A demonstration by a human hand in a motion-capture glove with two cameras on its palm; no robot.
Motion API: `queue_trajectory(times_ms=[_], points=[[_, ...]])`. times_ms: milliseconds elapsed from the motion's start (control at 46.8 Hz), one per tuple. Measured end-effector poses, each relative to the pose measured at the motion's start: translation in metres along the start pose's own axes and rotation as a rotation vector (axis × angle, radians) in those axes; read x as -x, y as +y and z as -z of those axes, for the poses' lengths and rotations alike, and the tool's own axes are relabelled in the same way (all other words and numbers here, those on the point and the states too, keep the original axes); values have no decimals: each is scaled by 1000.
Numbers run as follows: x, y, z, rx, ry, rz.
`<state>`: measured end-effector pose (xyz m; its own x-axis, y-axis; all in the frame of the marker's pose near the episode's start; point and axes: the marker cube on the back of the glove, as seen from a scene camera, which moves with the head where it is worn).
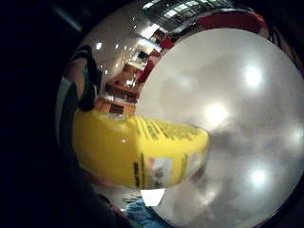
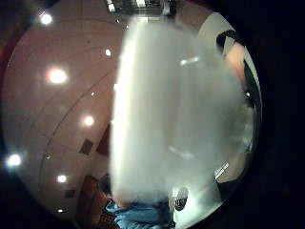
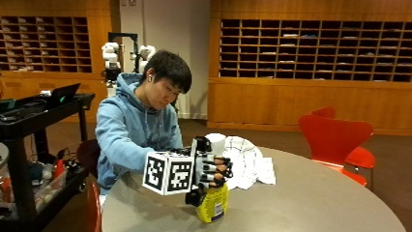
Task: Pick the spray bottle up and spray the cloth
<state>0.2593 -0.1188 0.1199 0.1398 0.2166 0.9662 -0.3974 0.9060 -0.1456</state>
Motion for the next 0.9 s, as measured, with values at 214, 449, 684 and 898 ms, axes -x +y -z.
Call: queue_trajectory(times_ms=[214, 449, 684, 898], points=[[16, 12, -47, 92, -11, 5], [52, 26, -87, 161, 312, 42], [96, 45, -121, 356, 1004, 96], [120, 62, -146, 503, 1445, 78]])
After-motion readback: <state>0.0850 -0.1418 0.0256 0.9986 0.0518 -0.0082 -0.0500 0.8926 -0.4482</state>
